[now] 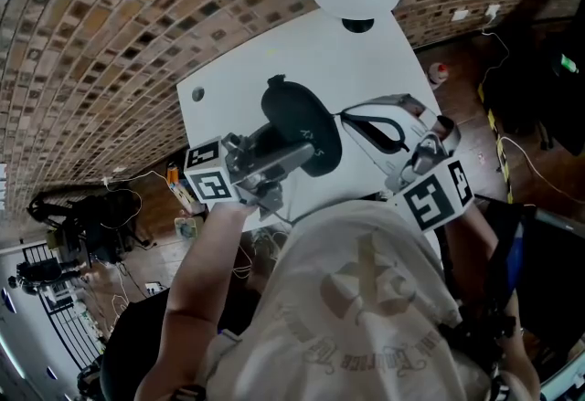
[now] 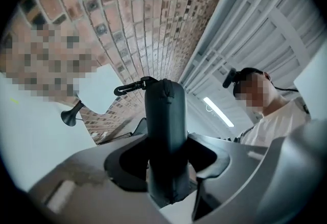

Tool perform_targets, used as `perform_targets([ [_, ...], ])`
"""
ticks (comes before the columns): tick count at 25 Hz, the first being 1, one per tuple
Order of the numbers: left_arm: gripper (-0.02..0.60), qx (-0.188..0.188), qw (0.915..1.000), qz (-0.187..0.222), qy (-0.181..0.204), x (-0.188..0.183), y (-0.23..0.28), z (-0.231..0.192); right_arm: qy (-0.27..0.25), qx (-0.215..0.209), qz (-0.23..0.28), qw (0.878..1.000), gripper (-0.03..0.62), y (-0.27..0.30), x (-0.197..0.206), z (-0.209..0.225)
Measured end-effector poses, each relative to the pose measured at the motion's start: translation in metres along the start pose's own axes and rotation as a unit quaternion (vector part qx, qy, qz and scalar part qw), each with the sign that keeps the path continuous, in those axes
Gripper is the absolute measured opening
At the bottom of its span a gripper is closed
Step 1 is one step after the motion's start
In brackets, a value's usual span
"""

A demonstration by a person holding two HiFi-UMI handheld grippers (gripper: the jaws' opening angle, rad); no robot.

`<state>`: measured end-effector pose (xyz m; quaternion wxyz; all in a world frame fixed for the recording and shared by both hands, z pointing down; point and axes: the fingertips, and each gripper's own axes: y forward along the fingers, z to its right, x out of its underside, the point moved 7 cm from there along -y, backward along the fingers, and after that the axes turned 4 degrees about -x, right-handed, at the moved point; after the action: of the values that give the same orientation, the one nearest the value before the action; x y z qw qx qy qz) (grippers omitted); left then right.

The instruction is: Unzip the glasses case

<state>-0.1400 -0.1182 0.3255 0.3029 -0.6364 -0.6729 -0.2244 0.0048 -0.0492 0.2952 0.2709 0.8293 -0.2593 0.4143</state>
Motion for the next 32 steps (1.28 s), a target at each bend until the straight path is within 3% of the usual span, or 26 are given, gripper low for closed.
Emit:
perform_targets([
  [5,0.226,-0.017,0.9957,-0.080,0.042,0.002,-0.006,-0.002,0.007,0.013,-0.001,1.000,0.011,0.009,-0.001,0.008],
  [14,0.227,-0.041,0.9767,-0.185,0.101,0.019,-0.002,0.003,-0.028,0.007,0.005,1.000,0.011,0.000,-0.001,-0.001],
  [22,0.229,-0.050,0.9394,-0.299,0.160,0.031,-0.004,-0.004,-0.047,-0.006,-0.003,0.999,0.012,0.002,0.000,-0.010],
  [27,0.229,-0.043,0.9232,-0.344,0.166,0.032,-0.005,-0.006,-0.064,-0.019,-0.013,0.998,0.012,0.003,0.001,-0.015],
  [29,0.229,-0.042,0.9109,-0.373,0.171,0.032,-0.006,-0.006,-0.077,-0.028,-0.015,0.997,0.012,0.003,0.000,-0.018],
  [32,0.227,-0.040,0.8850,-0.426,0.183,0.034,-0.008,-0.008,-0.101,-0.045,-0.022,0.994,0.012,0.005,0.000,-0.025],
])
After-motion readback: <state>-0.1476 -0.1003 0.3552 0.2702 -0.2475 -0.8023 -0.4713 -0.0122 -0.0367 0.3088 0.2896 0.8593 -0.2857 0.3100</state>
